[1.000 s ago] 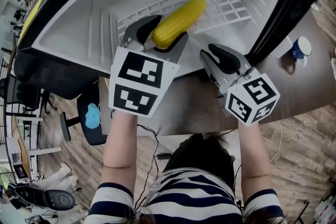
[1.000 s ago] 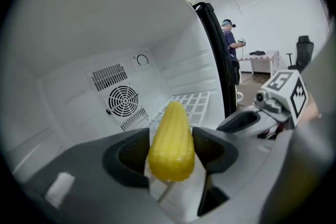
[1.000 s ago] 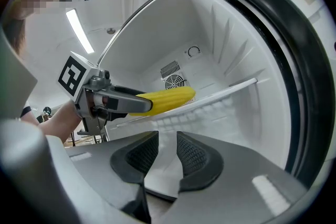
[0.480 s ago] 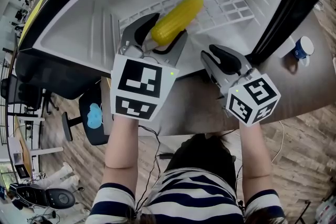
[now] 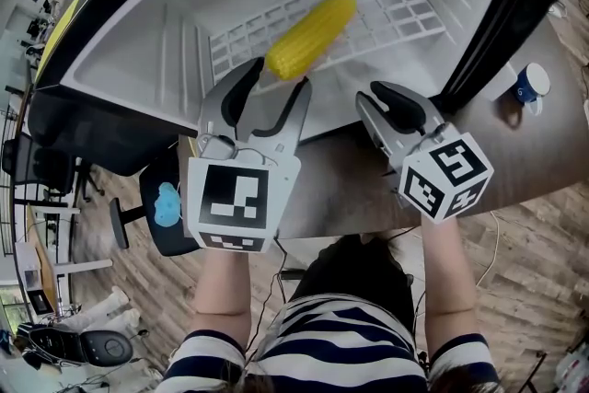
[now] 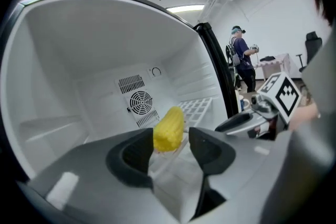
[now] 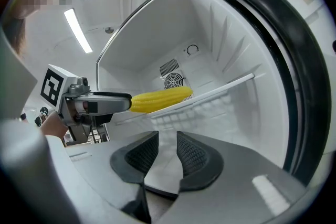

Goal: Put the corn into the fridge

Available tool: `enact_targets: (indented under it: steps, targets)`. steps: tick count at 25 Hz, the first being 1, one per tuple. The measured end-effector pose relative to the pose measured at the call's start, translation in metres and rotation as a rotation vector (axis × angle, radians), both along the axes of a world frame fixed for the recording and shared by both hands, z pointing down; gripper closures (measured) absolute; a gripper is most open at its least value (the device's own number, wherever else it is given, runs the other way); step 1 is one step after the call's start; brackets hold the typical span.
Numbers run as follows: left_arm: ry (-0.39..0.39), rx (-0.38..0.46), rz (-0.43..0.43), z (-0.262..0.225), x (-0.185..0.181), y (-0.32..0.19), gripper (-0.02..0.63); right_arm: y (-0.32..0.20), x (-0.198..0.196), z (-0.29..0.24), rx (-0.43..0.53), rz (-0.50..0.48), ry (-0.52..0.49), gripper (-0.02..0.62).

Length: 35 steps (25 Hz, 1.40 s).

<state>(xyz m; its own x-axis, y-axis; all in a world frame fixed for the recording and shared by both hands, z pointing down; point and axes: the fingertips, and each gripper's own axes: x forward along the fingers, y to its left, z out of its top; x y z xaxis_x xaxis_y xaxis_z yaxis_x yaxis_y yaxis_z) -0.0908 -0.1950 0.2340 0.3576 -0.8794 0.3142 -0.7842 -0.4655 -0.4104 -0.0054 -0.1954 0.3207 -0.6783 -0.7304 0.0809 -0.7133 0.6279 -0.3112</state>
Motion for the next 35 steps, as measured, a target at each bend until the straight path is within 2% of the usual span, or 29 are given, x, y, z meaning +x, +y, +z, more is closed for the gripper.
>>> enact_targets:
  steps: [10, 25, 35]
  targets:
    - [0.042, -0.078, 0.003, 0.019, -0.001, -0.002, 0.606, 0.002, 0.0, 0.005, -0.011, -0.006, 0.002, 0.486]
    - [-0.012, -0.096, 0.017, 0.023, 0.006, -0.023, 0.606, 0.002, 0.0, 0.013, -0.027, -0.01, -0.002, 0.486]
    - [0.043, -0.1, 0.028, 0.023, 0.003, -0.02, 0.606, 0.004, 0.005, 0.016, -0.034, 0.006, 0.001, 0.486]
